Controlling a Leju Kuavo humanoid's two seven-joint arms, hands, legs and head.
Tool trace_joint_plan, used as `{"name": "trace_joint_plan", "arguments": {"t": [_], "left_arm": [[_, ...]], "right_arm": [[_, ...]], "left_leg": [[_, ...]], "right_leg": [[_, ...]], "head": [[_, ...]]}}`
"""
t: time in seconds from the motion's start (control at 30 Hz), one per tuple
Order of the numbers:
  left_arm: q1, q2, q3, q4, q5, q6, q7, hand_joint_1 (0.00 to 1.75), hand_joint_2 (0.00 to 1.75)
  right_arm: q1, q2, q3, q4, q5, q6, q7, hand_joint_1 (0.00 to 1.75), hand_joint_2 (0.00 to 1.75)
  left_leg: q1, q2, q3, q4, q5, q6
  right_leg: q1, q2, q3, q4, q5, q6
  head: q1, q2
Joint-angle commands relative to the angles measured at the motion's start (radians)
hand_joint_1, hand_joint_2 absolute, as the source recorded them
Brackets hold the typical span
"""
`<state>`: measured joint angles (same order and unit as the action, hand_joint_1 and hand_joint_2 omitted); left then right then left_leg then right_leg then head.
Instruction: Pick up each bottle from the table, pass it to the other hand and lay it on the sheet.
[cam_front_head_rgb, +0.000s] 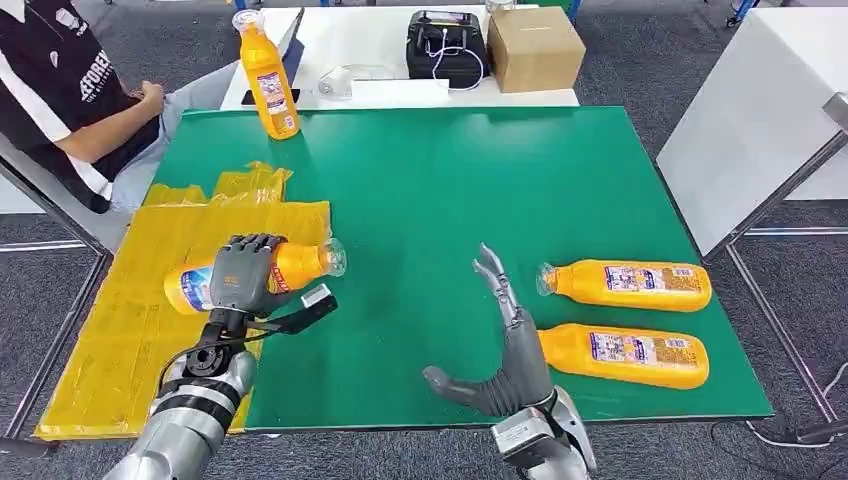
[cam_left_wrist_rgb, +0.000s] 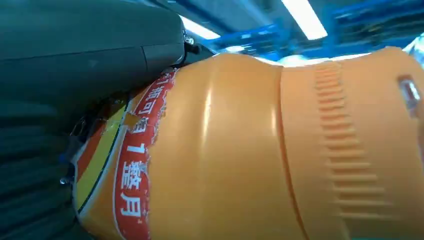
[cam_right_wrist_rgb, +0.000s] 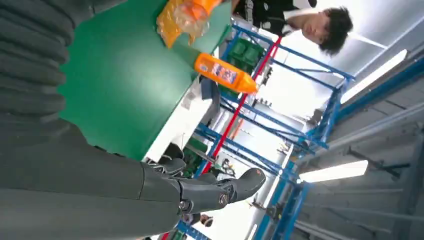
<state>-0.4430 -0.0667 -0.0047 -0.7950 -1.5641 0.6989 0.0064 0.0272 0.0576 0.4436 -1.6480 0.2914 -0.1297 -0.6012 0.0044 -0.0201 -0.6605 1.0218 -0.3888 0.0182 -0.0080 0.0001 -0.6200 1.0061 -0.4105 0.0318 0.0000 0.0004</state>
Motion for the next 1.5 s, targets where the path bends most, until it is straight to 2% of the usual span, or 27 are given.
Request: {"name": "trace_joint_plan", "arguments": {"t": [0.03, 0.2, 0.3, 0.33, 0.37, 0.43, 0.5, 0.53, 0.6, 0.73, 0.97, 1.0, 1.03, 1.07, 1.2, 1.23, 1.27, 1.47, 1.5], "left_arm": [[-0.257, 0.159, -0.636, 0.392, -0.002, -0.001, 0.282, 1.75, 1.75], [-0.274, 0.151, -0.610, 0.430, -0.007, -0.001, 0.278, 1.75, 1.75], [-0.264, 0.163, -0.656, 0.398, -0.007, -0.001, 0.335, 1.75, 1.75], [-0.256, 0.167, -0.667, 0.380, -0.007, -0.001, 0.348, 1.15, 1.75], [-0.254, 0.168, -0.674, 0.378, -0.007, -0.001, 0.353, 0.00, 1.75], [-0.262, 0.149, -0.651, 0.428, -0.006, -0.001, 0.339, 0.00, 1.75], [-0.278, 0.130, -0.621, 0.494, -0.007, -0.001, 0.318, 0.00, 1.75], [-0.284, 0.123, -0.614, 0.518, -0.007, -0.007, 0.308, 0.00, 1.75], [-0.287, 0.112, -0.589, 0.542, 0.008, -0.040, 0.294, 0.00, 1.75], [-0.287, 0.111, -0.586, 0.544, 0.009, -0.045, 0.294, 0.00, 1.75], [-0.287, 0.111, -0.586, 0.544, 0.009, -0.045, 0.294, 0.00, 1.75], [-0.287, 0.111, -0.586, 0.544, 0.009, -0.045, 0.294, 0.00, 1.75], [-0.287, 0.111, -0.586, 0.544, 0.009, -0.045, 0.294, 0.00, 1.75], [-0.287, 0.111, -0.586, 0.544, 0.009, -0.045, 0.294, 0.00, 1.75], [-0.287, 0.111, -0.586, 0.544, 0.009, -0.045, 0.294, 0.00, 1.75], [-0.287, 0.111, -0.586, 0.544, 0.009, -0.045, 0.294, 0.00, 1.75], [-0.287, 0.111, -0.586, 0.544, 0.009, -0.045, 0.294, 0.00, 1.75], [-0.290, 0.100, -0.473, 0.556, 0.075, -0.224, 0.293, 0.00, 1.75], [-0.288, 0.099, -0.456, 0.555, 0.089, -0.244, 0.281, 0.00, 1.75]], "right_arm": [[-0.047, -0.074, 0.003, 0.023, 0.009, -0.003, -0.032, 0.00, 1.75], [-0.046, -0.079, 0.014, 0.031, 0.017, 0.003, -0.038, 0.00, 1.75], [-0.047, -0.079, 0.024, 0.040, 0.025, 0.005, -0.038, 0.00, 1.75], [-0.048, -0.078, 0.028, 0.044, 0.029, 0.005, -0.037, 0.00, 1.75], [-0.048, -0.077, 0.031, 0.046, 0.030, 0.005, -0.037, 0.00, 1.75], [-0.052, -0.075, 0.037, 0.056, 0.036, 0.005, -0.033, 0.00, 1.75], [-0.055, -0.073, 0.038, 0.061, 0.044, 0.001, -0.031, 0.00, 1.75], [-0.056, -0.076, 0.042, 0.063, 0.041, 0.005, -0.027, 0.00, 1.75], [-0.057, -0.073, 0.038, 0.067, 0.048, 0.003, -0.023, 0.00, 1.75], [-0.057, -0.073, 0.038, 0.068, 0.048, 0.003, -0.022, 0.00, 1.75], [-0.057, -0.073, 0.038, 0.068, 0.048, 0.003, -0.022, 0.00, 1.75], [-0.057, -0.073, 0.038, 0.068, 0.048, 0.003, -0.022, 0.00, 1.75], [-0.057, -0.073, 0.038, 0.068, 0.048, 0.003, -0.022, 0.00, 1.75], [-0.057, -0.073, 0.038, 0.068, 0.048, 0.003, -0.022, 0.00, 1.75], [-0.057, -0.073, 0.038, 0.068, 0.048, 0.003, -0.022, 0.00, 1.75], [-0.057, -0.073, 0.038, 0.068, 0.048, 0.003, -0.022, 0.00, 1.75], [-0.057, -0.073, 0.038, 0.068, 0.048, 0.003, -0.022, 0.00, 1.75], [-0.067, -0.055, 0.039, 0.080, 0.075, 0.006, 0.001, 0.00, 1.75], [-0.067, -0.053, 0.039, 0.081, 0.077, 0.006, 0.003, 0.00, 1.75]], "left_leg": [[0.002, -0.004, 0.004, 0.000, 0.000, -0.001], [0.002, 0.002, 0.003, 0.000, -0.001, -0.001], [0.001, 0.004, 0.004, 0.000, -0.002, -0.001], [0.001, 0.002, 0.002, 0.000, -0.001, -0.001], [0.001, 0.003, 0.005, 0.000, -0.002, -0.001], [0.001, 0.002, 0.002, 0.000, -0.001, -0.001], [0.002, 0.003, 0.007, -0.001, -0.003, -0.002], [0.001, 0.001, 0.003, 0.000, -0.001, -0.001], [0.001, 0.001, 0.003, 0.000, -0.001, -0.001], [0.002, 0.003, 0.006, 0.000, -0.002, -0.001], [0.001, 0.001, 0.002, 0.000, 0.000, -0.001], [0.002, 0.003, 0.008, -0.001, -0.003, -0.002], [0.001, 0.002, 0.002, 0.000, -0.001, -0.001], [0.002, 0.003, 0.005, 0.000, -0.002, -0.001], [0.001, 0.001, 0.001, 0.000, 0.000, -0.001], [0.002, 0.003, 0.006, 0.000, -0.002, -0.001], [0.001, 0.001, 0.002, 0.000, 0.000, -0.001], [0.001, 0.002, 0.002, 0.000, 0.000, -0.001], [0.002, 0.004, 0.007, -0.001, -0.003, -0.002]], "right_leg": [[0.002, -0.006, 0.006, -0.001, -0.002, -0.001], [0.002, 0.001, 0.005, -0.001, -0.001, -0.001], [0.002, 0.002, 0.006, -0.001, -0.001, -0.001], [0.002, 0.001, 0.003, -0.001, -0.001, -0.001], [0.002, 0.002, 0.007, -0.002, -0.002, -0.001], [0.002, 0.001, 0.004, -0.001, -0.001, -0.001], [0.003, 0.001, 0.009, -0.002, -0.002, -0.001], [0.002, 0.000, 0.005, -0.001, -0.001, -0.001], [0.002, 0.000, 0.004, -0.001, -0.001, 0.000], [0.003, 0.001, 0.008, -0.002, -0.002, -0.001], [0.001, 0.001, 0.003, -0.001, -0.001, 0.000], [0.003, 0.001, 0.010, -0.003, -0.002, -0.001], [0.002, 0.001, 0.004, -0.001, -0.001, -0.001], [0.002, 0.001, 0.007, -0.002, -0.002, -0.001], [0.001, 0.001, 0.002, 0.000, 0.000, 0.000], [0.003, 0.001, 0.008, -0.002, -0.001, -0.001], [0.001, 0.001, 0.003, -0.001, 0.000, 0.000], [0.002, 0.001, 0.004, -0.001, 0.000, -0.001], [0.003, 0.002, 0.009, -0.002, -0.002, -0.001]], "head": [[0.000, 0.000], [0.000, 0.000], [0.000, 0.000], [0.000, 0.000], [0.000, 0.000], [0.000, 0.000], [0.000, 0.000], [0.000, 0.000], [0.000, 0.000], [0.000, 0.000], [0.000, 0.000], [0.000, 0.000], [0.000, 0.000], [0.000, 0.000], [0.000, 0.000], [0.000, 0.000], [0.000, 0.000], [0.000, 0.000], [0.000, 0.000]]}}
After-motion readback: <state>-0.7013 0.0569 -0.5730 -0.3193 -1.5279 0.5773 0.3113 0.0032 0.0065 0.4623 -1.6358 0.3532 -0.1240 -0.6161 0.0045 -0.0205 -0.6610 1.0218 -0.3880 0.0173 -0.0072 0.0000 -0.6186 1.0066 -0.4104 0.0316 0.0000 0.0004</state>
